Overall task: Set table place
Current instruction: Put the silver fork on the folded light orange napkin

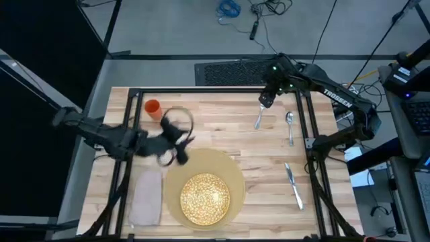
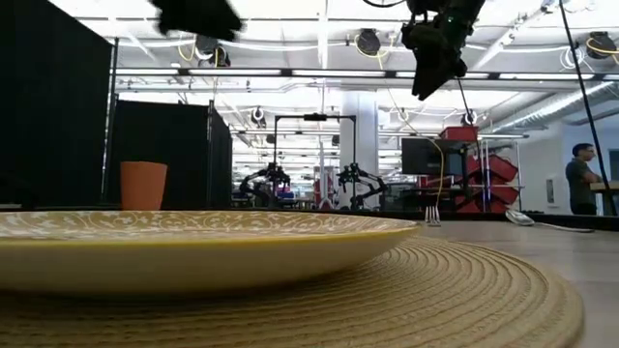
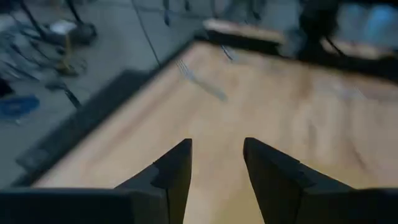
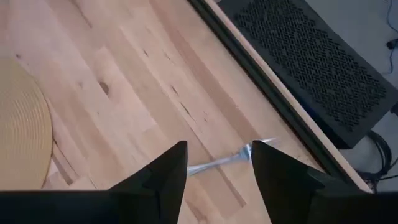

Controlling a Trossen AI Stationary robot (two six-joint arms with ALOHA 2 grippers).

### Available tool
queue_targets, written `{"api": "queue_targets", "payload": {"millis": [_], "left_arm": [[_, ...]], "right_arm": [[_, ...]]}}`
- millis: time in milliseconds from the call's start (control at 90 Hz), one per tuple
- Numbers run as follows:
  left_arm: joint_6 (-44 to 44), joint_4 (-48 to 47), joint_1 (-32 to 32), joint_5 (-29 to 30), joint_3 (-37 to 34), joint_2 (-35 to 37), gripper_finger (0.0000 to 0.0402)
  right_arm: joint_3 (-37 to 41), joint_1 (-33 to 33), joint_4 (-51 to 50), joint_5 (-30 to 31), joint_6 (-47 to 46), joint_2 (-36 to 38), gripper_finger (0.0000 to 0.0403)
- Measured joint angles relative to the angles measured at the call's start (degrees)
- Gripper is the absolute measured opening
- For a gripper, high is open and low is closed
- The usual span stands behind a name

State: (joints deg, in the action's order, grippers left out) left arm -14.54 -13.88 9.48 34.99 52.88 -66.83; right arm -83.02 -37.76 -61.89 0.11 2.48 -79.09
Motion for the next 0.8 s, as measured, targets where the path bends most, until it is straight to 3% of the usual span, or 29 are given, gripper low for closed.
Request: {"api": "queue_targets", "payload": {"millis": [144,256,333,511,622,800], "left_arm": [[4.34,11.51,-13.13,-15.89,0.0,-5.72,0.0136],[0.63,19.18,-21.98,-31.43,0.02,-12.38,0.0136],[-2.57,25.08,-26.91,-38.98,0.24,-18.14,0.0136],[-6.12,27.96,-33.33,-45.23,10.76,-32.71,0.0136],[-5.68,27.17,-33.2,-48.59,21.54,-41.18,0.0136],[-6.17,21.34,-31.21,-48.42,37.43,-52.56,0.0136]], "right_arm": [[1.42,0.0,-6.59,6.61,0.22,0.23,0.0164],[6.18,-0.01,-8.1,12.18,-3.59,2.77,0.0164],[10.81,0.0,-8.18,13.35,-5.94,6.43,0.0164],[22.0,0.0,-6.74,13.19,-14.58,17.4,0.0164],[27.94,-0.01,-3.12,13.16,-19.73,24.72,0.0164],[37.38,0.0,4.01,12.05,-26.71,35.04,0.0164]]}}
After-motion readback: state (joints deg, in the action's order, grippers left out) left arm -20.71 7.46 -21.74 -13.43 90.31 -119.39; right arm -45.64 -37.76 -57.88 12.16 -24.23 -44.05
